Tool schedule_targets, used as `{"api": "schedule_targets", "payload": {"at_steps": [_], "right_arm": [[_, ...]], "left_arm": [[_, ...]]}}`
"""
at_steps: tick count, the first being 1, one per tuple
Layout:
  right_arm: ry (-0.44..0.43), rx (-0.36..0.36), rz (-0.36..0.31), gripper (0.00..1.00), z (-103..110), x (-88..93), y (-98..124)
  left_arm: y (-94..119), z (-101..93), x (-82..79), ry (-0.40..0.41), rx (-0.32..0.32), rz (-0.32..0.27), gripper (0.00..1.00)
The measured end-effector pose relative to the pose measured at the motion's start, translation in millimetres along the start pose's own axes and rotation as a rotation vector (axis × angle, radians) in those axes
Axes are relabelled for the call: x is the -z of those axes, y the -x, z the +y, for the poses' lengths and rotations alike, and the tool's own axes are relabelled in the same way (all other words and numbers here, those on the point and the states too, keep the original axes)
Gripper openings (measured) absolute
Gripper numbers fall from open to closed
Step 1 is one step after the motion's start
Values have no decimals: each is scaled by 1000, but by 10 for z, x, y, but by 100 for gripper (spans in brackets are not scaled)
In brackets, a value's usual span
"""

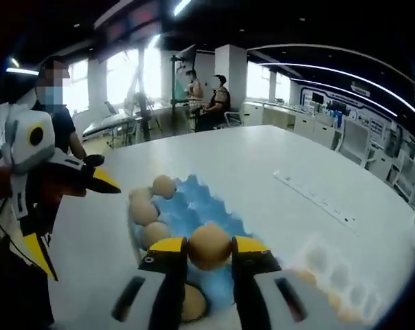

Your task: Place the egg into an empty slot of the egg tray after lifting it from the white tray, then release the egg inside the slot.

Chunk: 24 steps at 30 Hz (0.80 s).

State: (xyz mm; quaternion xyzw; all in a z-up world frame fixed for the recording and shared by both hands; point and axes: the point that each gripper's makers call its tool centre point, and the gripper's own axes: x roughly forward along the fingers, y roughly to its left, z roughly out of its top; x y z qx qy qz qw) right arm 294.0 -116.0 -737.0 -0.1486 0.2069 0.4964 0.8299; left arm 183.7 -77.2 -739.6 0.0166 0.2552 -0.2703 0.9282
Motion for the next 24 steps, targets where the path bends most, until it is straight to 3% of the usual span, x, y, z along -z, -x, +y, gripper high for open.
{"api": "schedule_targets", "payload": {"at_steps": [6,16,24], "right_arm": [[55,-23,-1,26,110,-68,-137],[21,-60,-36,26,220,-225,-313],[43,-92,-31,26,326,-264,-486]], "left_arm": [[0,34,18,10,-9,-2,99],[7,59,21,10,-10,-2,99],[34,126,43,22,-21,-5,99]]}}
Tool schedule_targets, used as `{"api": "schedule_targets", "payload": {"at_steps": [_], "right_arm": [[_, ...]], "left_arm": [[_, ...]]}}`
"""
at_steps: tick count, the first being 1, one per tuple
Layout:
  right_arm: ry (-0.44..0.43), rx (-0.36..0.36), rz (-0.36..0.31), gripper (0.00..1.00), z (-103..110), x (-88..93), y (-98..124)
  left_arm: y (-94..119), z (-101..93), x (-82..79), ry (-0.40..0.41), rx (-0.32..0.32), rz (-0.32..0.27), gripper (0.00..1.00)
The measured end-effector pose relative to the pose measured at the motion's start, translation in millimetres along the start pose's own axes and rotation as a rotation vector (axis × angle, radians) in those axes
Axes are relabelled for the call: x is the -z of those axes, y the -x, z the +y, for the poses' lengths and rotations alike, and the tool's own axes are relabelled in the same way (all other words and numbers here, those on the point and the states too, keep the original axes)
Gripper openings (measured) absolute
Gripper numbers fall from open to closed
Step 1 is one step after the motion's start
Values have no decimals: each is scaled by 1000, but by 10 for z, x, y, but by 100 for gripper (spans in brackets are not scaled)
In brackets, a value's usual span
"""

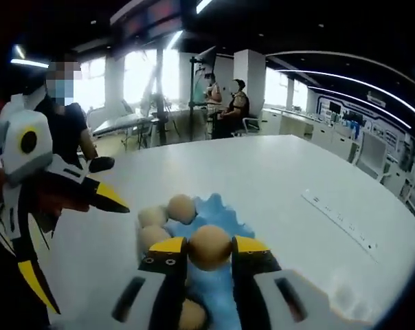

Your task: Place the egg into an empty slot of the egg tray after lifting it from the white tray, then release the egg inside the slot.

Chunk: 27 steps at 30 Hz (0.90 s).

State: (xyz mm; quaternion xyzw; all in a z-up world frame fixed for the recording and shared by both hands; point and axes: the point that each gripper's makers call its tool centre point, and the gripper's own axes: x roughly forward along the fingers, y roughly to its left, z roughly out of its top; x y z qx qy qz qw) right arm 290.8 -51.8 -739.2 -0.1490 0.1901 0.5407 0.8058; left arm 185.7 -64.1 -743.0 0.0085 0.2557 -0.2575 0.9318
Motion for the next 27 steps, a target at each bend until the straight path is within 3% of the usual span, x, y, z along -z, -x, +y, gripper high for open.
{"api": "schedule_targets", "payload": {"at_steps": [13,27], "right_arm": [[-3,-40,-7,26,81,-59,-275],[-3,-67,35,26,134,63,-465]], "left_arm": [[52,83,25,2,-15,7,99],[-5,51,40,1,6,17,98]]}}
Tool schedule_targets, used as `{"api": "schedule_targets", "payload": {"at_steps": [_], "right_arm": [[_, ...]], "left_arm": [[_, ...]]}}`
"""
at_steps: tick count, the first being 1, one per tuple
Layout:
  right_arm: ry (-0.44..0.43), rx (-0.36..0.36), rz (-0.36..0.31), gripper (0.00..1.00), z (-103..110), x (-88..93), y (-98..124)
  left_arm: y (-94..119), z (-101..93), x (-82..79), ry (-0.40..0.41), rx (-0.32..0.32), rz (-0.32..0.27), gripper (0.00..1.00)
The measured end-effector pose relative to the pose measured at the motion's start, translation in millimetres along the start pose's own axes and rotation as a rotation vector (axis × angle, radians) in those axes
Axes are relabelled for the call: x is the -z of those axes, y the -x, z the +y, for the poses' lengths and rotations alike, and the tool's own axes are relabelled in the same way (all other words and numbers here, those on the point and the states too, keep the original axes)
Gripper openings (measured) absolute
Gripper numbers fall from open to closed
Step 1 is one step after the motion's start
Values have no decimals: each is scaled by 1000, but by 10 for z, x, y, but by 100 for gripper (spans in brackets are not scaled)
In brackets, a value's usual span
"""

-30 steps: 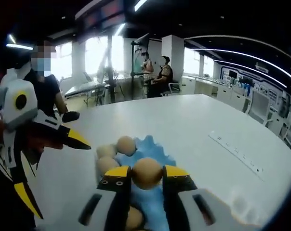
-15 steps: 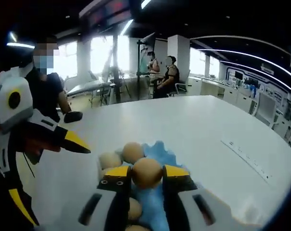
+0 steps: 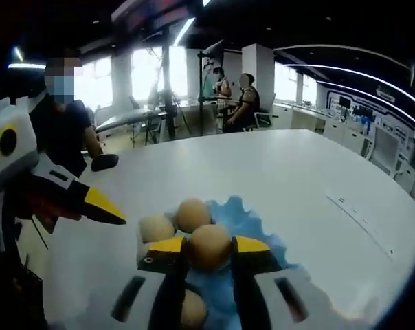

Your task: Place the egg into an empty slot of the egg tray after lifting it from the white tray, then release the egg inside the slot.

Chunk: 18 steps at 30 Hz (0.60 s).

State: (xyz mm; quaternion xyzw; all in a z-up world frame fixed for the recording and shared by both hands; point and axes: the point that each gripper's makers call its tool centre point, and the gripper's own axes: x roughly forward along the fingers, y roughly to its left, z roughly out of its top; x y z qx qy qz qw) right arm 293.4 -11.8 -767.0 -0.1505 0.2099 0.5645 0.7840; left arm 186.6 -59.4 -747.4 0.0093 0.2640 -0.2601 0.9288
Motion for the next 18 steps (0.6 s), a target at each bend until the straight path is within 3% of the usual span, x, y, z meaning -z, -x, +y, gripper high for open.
{"api": "schedule_targets", "payload": {"at_steps": [11,18], "right_arm": [[-20,5,35,26,-31,75,-36],[53,-30,73,27,-14,96,-59]], "left_arm": [[-37,-49,-20,-24,18,9,98],[-31,-48,-40,-27,16,9,98]]}}
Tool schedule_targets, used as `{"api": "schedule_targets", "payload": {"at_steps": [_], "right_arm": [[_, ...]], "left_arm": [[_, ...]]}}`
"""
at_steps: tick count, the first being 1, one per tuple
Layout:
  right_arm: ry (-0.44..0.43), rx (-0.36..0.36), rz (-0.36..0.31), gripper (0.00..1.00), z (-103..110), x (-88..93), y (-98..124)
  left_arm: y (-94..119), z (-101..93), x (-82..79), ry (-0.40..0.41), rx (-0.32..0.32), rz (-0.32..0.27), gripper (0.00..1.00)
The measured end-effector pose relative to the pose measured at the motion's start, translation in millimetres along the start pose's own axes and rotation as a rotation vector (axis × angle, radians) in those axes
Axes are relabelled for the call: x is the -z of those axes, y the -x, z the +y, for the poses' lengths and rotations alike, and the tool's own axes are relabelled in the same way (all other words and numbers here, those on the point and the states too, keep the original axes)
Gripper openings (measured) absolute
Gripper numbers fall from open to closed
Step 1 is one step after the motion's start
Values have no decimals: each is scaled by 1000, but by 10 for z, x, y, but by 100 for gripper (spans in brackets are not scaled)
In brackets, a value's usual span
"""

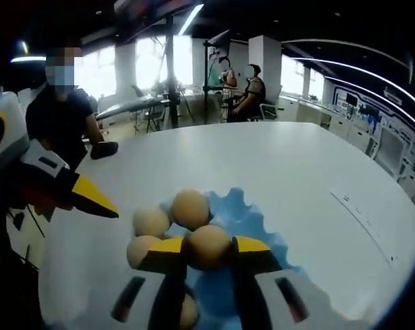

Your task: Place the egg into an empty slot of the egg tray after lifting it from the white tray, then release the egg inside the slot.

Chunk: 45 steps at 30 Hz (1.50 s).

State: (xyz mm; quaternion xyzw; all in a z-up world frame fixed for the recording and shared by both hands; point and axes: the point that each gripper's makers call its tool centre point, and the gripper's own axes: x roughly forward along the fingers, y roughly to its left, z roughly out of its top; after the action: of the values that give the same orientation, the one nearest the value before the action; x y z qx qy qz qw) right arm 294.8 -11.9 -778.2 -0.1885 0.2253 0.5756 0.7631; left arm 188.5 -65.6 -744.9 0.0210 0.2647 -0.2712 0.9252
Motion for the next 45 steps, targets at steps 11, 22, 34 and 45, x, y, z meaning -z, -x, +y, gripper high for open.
{"api": "schedule_targets", "payload": {"at_steps": [11,22,34,45], "right_arm": [[1,-3,-33,28,-16,-96,166],[-10,50,-81,28,-77,-164,431],[-48,105,-81,28,-222,18,762],[-77,115,-88,33,-304,219,1075]], "left_arm": [[6,-41,-36,-7,5,0,98],[-13,-166,-95,-24,20,-8,98],[-54,-302,-89,-44,46,0,98],[-187,-472,-134,-51,85,-6,99]]}}
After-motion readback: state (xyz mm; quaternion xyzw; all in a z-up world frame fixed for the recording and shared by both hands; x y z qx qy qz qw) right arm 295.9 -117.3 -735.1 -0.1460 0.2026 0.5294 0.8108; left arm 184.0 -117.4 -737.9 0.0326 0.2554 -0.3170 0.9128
